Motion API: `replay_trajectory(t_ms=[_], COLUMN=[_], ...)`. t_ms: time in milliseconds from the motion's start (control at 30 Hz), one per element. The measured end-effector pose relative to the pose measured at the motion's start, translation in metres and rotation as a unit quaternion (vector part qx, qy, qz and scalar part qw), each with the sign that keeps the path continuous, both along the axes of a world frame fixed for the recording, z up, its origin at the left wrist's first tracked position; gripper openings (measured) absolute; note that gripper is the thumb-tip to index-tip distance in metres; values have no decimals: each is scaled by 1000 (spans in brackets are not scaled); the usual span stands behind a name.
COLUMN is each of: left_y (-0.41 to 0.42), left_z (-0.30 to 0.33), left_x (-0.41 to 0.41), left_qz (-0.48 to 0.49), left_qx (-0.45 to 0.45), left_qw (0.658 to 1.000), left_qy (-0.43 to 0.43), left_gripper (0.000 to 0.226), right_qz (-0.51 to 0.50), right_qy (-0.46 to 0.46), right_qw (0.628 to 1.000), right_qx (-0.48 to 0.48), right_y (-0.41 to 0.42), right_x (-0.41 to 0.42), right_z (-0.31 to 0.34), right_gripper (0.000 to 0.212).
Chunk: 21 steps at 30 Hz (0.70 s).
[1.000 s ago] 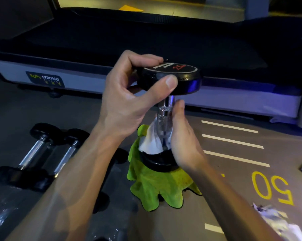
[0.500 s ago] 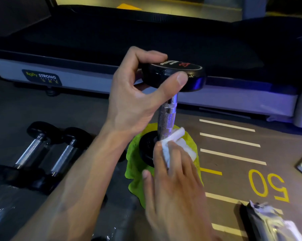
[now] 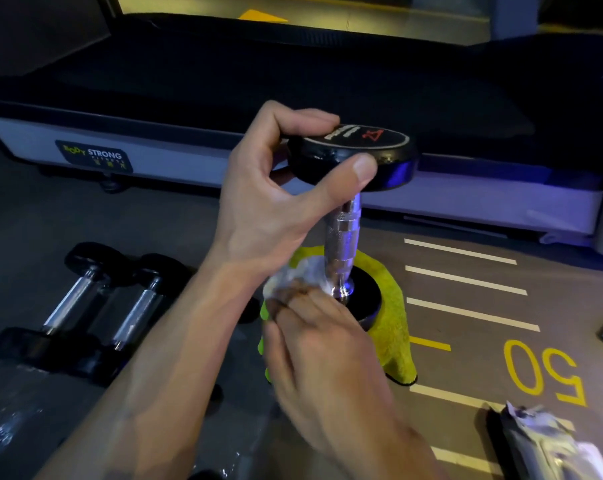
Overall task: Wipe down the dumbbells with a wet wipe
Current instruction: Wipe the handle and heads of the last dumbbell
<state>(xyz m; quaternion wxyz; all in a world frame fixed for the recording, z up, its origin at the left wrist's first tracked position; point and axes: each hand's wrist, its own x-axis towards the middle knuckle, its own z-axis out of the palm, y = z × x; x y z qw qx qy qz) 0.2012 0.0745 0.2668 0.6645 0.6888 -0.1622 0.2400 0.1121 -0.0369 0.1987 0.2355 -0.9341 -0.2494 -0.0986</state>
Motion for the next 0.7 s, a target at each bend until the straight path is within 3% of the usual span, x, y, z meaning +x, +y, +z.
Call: replay_trajectory(t_ms=[133, 300, 400, 467, 533, 633, 700], left_y=[2, -1, -1, -2, -4, -5, -4], left_z=[-1, 0, 0, 0, 1, 1, 0], left_x=[0, -4, -5, -2, 0, 4, 6], left_qz=[-1, -27, -35, -38, -35, -24, -19], left_qx=[-7, 3, -1, -2, -1, 1, -5], left_qw=[1000, 1000, 999, 999, 999, 1000, 1000], left_qy=[5, 0, 1, 2, 4, 6, 6], left_gripper=[36, 38, 38, 38, 37, 36, 35], right_qz=[18, 15, -83, -180, -223, -198, -155], right_qy=[-38, -66, -10, 70, 111, 169, 292], right_qw=[990, 986, 975, 927, 853, 817, 775], right_qx=[134, 156, 207, 321, 459, 515, 539], right_y=[-40, -63, -84, -97, -102, -88, -72], right_x=[-3, -2, 3, 14, 28, 37, 36], right_z=[-13, -23, -16, -2, 13, 26, 29], right_gripper=[27, 26, 22, 16, 18, 24, 31])
